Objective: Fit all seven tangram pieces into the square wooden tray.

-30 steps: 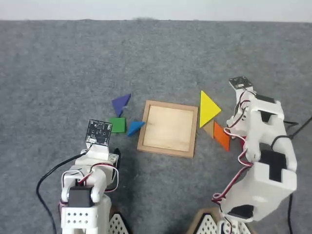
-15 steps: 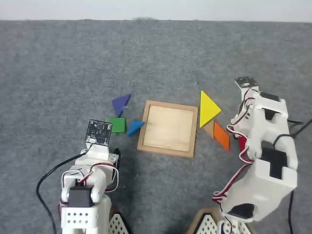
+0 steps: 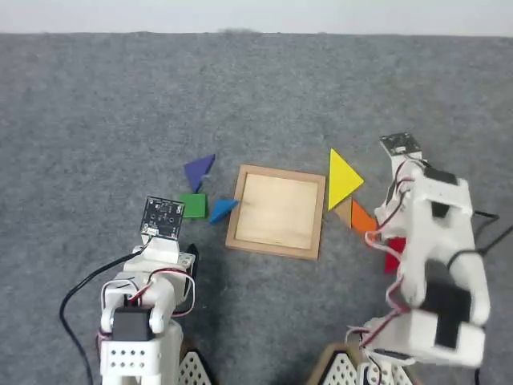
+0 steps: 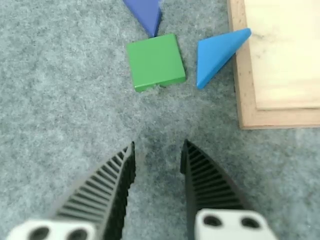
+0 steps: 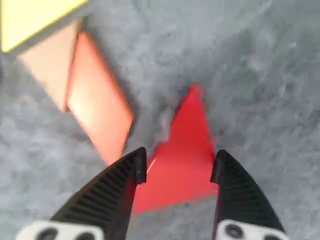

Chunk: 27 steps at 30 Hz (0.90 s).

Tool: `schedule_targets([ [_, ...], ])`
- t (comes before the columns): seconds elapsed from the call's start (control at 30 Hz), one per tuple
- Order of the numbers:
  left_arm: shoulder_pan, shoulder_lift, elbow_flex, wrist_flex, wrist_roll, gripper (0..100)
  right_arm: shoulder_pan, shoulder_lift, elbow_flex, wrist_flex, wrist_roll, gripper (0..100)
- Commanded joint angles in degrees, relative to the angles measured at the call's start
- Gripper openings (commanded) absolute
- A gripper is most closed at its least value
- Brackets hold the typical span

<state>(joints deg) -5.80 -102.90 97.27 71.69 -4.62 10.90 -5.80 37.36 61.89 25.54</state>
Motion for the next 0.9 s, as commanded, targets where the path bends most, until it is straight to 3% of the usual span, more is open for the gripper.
schedule_targets([
  [0.0, -0.1, -1.0, -0.9, 0.3, -0.2, 15, -0.9, -9.7, 1.8, 0.1, -1.0, 20.2],
  [0.23, -0.1, -1.0, -0.9, 0.3, -0.2, 15, 3.1, -11.9, 1.8, 0.7, -5.8, 20.7],
  [0.4, -0.1, -1.0, -0.9, 0.3, -0.2, 15, 3.1, -2.8, -1.5, -0.3, -11.0, 29.1],
  [0.63, -0.1, -1.0, -0.9, 0.3, -0.2, 15, 2.7, 13.0, -4.7, -3.0, -7.6, 29.2],
  [0.87, -0.1, -1.0, -0.9, 0.3, -0.2, 15, 0.7, 13.1, -5.7, -2.8, -7.2, 29.2],
])
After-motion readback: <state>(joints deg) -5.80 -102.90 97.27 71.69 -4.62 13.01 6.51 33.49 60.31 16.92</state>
